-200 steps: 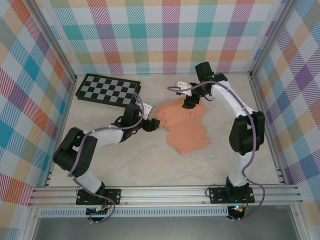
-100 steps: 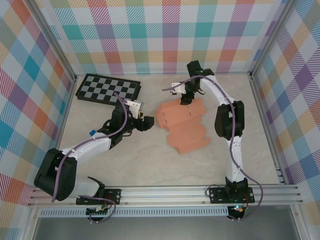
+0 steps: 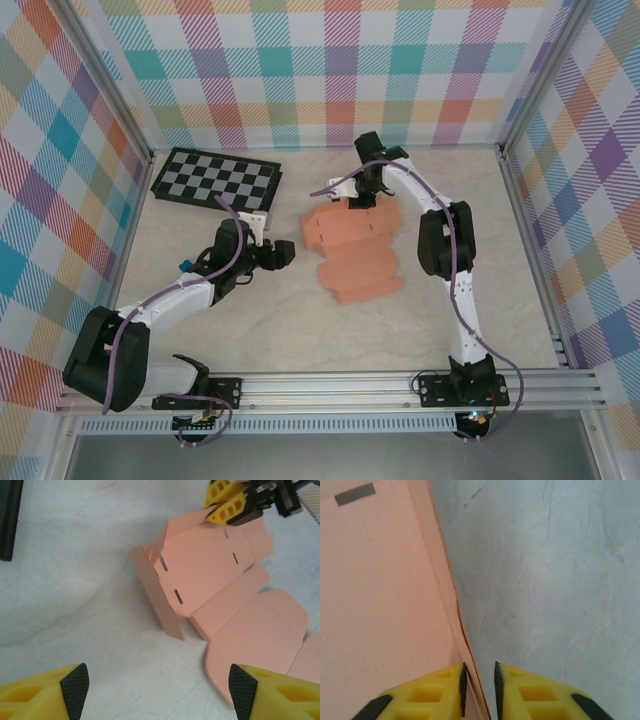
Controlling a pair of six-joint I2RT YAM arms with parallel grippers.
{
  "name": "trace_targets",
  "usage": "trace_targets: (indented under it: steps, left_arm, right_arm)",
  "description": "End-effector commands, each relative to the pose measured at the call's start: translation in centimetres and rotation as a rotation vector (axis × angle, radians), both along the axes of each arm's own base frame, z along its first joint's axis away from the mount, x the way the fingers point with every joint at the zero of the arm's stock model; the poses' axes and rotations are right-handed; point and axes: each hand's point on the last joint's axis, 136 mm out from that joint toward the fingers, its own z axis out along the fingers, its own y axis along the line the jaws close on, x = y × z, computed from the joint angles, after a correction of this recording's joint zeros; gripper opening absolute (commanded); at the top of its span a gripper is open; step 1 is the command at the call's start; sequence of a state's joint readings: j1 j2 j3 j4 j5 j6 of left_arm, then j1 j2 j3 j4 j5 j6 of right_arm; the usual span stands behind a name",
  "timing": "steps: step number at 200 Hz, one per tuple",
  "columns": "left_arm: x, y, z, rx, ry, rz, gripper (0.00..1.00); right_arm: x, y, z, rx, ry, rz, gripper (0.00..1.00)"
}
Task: Fold the paper box
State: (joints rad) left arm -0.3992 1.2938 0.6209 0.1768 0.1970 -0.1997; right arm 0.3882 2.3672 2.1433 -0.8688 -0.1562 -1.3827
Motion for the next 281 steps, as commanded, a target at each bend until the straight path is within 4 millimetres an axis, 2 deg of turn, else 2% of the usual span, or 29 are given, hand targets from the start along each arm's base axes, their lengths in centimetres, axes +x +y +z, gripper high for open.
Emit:
trace_targets:
  steps: [1,27,48,62,79,97,116,130,154,174,213,233,243,281]
  left_arm:
    - [0.4,1.0,0.4,-0.046,-0.010,0.059,0.77]
    - [1.0,2.3,0.7,-0.068,-0.041,0.117,0.87]
    - [2.4,4.5,1.3,-0.075,-0.074,0.212,0.96]
    - [3.6,5.2,1.5,-0.093,-0.085,0.223,0.97]
    - [4.7,4.8,1.2,-0.089,-0.089,0.176,0.97]
    - [5.3,3.4,1.0,-0.099,-0.112,0.067,0.96]
    - [4.6,0.6,0.8,-0.099,-0.155,-0.151,0.93]
    - [4.5,0.4,-0.5,-0.094,-0.144,-0.178,0.91]
    - [3.9,-0.6,-1.5,-0.111,-0.148,-0.246,0.87]
    - [3.6,-0.7,-1.1,-0.111,-0.186,-0.263,0.86]
    - [2.1,-1.7,0.5,-0.129,-0.309,-0.371,0.87]
    - [2.3,-1.6,1.1,-0.126,-0.369,-0.373,0.88]
    - [2.6,-1.4,1.5,-0.126,-0.401,-0.362,0.88]
    - [3.9,-1.0,2.3,-0.128,-0.468,-0.342,0.87]
  right_arm:
    - [-0.1,0.8,4.3,0.071,-0.097,-0.009,0.12]
    - [-0.7,1.5,5.4,0.111,-0.221,0.005,0.08]
    - [-1.6,1.7,5.4,0.107,-0.368,0.030,0.09]
    - [-2.2,1.8,6.0,0.131,-0.466,0.030,0.08]
    - [-3.2,1.9,6.6,0.168,-0.580,0.042,0.07]
    - [-4.5,2.2,6.9,0.190,-0.678,0.080,0.07]
    - [-5.5,2.5,7.4,0.223,-0.754,0.094,0.07]
    - [-6.2,2.7,7.9,0.251,-0.797,0.108,0.07]
    - [-7.4,2.8,9.1,0.318,-0.865,0.128,0.06]
    - [-8.4,2.6,10.5,0.376,-0.889,0.127,0.06]
    - [-9.6,1.1,11.7,0.425,-0.877,0.114,0.06]
    - [-10.2,0.7,11.7,0.412,-0.875,0.134,0.05]
    - [-10.5,0.3,10.6,0.383,-0.847,0.139,0.05]
    - [-11.0,-0.7,8.8,0.325,-0.846,0.158,0.02]
